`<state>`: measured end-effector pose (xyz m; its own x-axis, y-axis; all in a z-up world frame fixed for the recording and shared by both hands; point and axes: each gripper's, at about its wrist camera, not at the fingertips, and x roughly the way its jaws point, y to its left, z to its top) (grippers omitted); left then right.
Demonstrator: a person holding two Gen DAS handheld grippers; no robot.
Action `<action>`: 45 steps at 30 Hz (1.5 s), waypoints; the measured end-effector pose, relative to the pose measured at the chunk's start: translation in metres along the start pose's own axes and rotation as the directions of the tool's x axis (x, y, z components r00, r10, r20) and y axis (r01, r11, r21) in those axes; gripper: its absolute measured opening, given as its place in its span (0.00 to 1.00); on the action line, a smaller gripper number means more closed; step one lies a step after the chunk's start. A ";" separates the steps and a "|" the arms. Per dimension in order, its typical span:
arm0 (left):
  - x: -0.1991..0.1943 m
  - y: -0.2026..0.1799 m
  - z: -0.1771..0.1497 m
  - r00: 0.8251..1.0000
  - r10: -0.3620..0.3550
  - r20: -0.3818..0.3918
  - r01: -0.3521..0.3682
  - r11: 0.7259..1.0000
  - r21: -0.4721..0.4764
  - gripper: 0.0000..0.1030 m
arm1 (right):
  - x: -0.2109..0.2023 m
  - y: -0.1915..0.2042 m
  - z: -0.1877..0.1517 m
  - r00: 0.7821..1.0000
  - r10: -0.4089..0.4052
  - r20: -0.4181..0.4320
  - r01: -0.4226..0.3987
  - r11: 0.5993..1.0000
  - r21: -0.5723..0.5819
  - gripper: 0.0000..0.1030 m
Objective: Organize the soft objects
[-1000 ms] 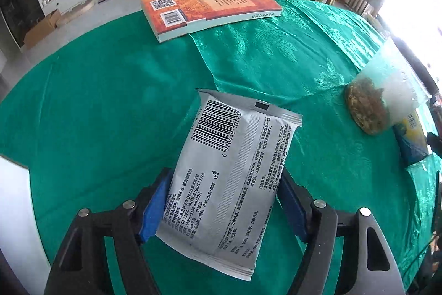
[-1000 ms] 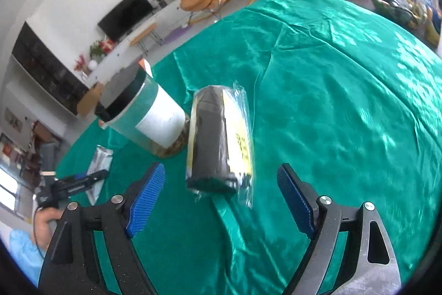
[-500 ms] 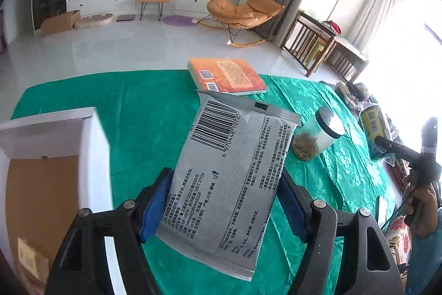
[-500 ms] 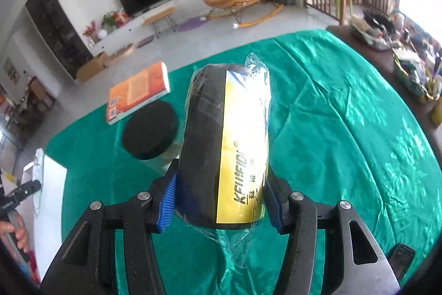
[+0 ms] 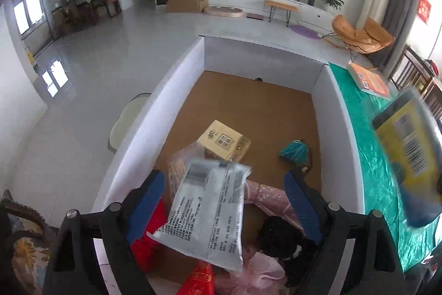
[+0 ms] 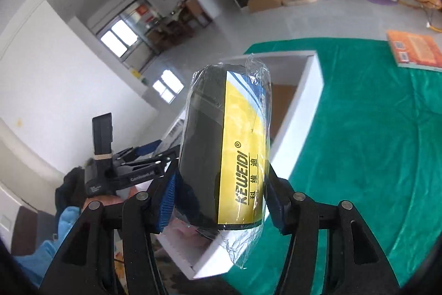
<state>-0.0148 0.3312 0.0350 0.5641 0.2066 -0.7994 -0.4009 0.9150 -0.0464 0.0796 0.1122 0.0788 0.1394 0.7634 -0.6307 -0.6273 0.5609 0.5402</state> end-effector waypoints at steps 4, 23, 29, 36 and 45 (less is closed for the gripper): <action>-0.006 0.009 -0.013 0.994 0.098 0.047 -0.097 0.995 -0.020 0.91 | 0.037 0.007 -0.009 0.997 0.047 -0.068 -0.047 0.999 0.012 0.73; -0.040 -0.052 -0.040 0.939 0.287 0.190 -0.296 0.955 0.022 0.91 | 0.027 0.033 -0.041 0.926 -0.378 -0.008 0.360 0.887 -0.289 0.74; -0.042 -0.051 -0.040 0.934 0.308 0.181 -0.315 0.949 0.009 0.92 | 0.027 0.035 -0.047 0.918 -0.397 -0.016 0.374 0.877 -0.300 0.74; -0.044 -0.051 -0.042 0.938 0.300 0.173 -0.305 0.952 0.000 0.92 | 0.030 0.040 -0.049 0.914 -0.406 -0.020 0.379 0.869 -0.319 0.74; -0.049 -0.043 -0.045 0.953 0.262 0.151 -0.257 0.965 -0.051 0.98 | 0.034 0.043 -0.054 0.915 -0.402 -0.023 0.373 0.869 -0.326 0.74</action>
<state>-0.0575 0.2662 0.0493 0.5419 0.4889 -0.6837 -0.5684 0.8124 0.1304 0.0157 0.1451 0.0501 0.3618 0.4660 -0.8074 -0.7429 0.6673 0.0522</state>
